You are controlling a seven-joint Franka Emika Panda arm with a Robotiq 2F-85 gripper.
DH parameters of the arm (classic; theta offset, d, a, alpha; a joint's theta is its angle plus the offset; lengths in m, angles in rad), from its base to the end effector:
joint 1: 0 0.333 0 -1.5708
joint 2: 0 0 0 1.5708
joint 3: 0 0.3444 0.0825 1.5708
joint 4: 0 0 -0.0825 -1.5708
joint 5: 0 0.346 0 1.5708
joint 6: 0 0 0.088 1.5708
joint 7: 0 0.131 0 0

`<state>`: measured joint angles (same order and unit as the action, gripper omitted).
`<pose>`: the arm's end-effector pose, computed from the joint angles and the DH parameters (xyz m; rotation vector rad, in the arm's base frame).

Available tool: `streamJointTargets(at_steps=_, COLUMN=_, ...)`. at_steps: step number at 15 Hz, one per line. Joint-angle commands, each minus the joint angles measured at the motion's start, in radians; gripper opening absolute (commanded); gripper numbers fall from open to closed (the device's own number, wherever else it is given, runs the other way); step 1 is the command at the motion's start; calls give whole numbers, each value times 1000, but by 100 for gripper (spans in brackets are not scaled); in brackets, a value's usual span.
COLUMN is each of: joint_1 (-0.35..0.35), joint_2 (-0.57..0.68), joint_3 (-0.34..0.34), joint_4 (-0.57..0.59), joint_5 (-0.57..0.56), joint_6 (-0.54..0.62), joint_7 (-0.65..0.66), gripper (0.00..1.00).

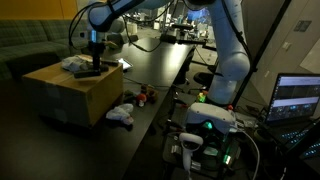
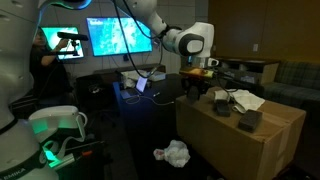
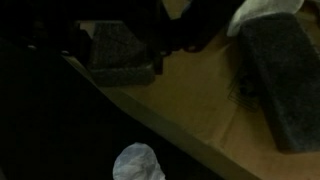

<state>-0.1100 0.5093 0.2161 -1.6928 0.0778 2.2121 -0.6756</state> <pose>0.6550 0.0562 0.3328 -2.8000 -1.0346 -0.0987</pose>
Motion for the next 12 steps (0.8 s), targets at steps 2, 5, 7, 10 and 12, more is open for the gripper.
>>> streamJointTargets(at_steps=2, joint_1=-49, joint_2=-137, joint_3=-13, joint_4=-104, joint_5=78, joint_6=-119, joint_7=-161, gripper=32)
streamJointTargets(at_steps=5, joint_1=-65, joint_2=-198, joint_3=-53, joint_4=-172, joint_5=104, joint_6=-174, joint_7=-223, gripper=32)
streamJointTargets(at_steps=7, joint_1=-73, joint_2=-231, joint_3=-84, joint_4=-222, joint_5=116, joint_6=-195, joint_7=-254, gripper=32)
streamJointTargets(at_steps=10, joint_1=-78, joint_2=-253, joint_3=-132, joint_4=-291, joint_5=130, joint_6=-206, joint_7=-286, gripper=32)
streamJointTargets(at_steps=12, joint_1=-76, joint_2=-247, joint_3=-160, joint_4=-327, joint_5=124, joint_6=-208, joint_7=-293, gripper=32)
